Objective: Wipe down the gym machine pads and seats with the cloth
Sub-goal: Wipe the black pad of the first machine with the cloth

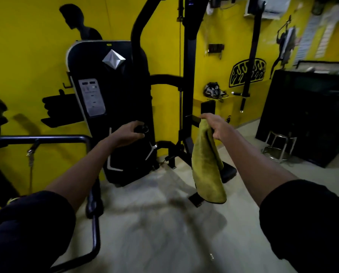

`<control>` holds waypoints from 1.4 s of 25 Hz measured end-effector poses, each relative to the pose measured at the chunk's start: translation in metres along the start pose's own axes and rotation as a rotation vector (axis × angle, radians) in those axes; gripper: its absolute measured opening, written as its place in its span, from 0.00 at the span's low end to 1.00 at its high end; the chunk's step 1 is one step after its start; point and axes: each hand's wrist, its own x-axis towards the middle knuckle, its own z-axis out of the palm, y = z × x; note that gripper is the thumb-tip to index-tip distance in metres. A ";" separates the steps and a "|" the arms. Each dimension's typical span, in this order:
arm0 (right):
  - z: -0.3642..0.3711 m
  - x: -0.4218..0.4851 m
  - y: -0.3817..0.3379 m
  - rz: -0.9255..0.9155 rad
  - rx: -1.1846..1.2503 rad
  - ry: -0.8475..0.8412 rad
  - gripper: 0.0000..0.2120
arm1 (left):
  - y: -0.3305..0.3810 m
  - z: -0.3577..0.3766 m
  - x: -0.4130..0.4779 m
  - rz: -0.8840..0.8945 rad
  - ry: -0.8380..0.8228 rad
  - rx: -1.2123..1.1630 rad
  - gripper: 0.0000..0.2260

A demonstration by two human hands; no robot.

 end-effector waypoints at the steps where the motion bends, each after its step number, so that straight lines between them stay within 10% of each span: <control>1: -0.014 0.011 -0.008 -0.010 0.006 0.017 0.28 | 0.013 0.011 0.016 0.022 -0.002 -0.014 0.27; 5: -0.062 0.053 -0.041 -0.046 0.045 0.084 0.21 | 0.061 0.056 0.081 0.101 0.002 -0.026 0.26; 11: -0.114 0.130 -0.059 -0.048 0.071 0.155 0.35 | 0.108 0.099 0.190 0.176 -0.064 0.000 0.27; 23: -0.164 0.262 -0.109 -0.143 0.175 0.201 0.16 | 0.158 0.196 0.384 0.259 -0.285 -0.122 0.21; 35: -0.229 0.413 -0.142 -0.153 0.438 0.141 0.16 | 0.197 0.317 0.506 -0.571 -0.841 -0.982 0.40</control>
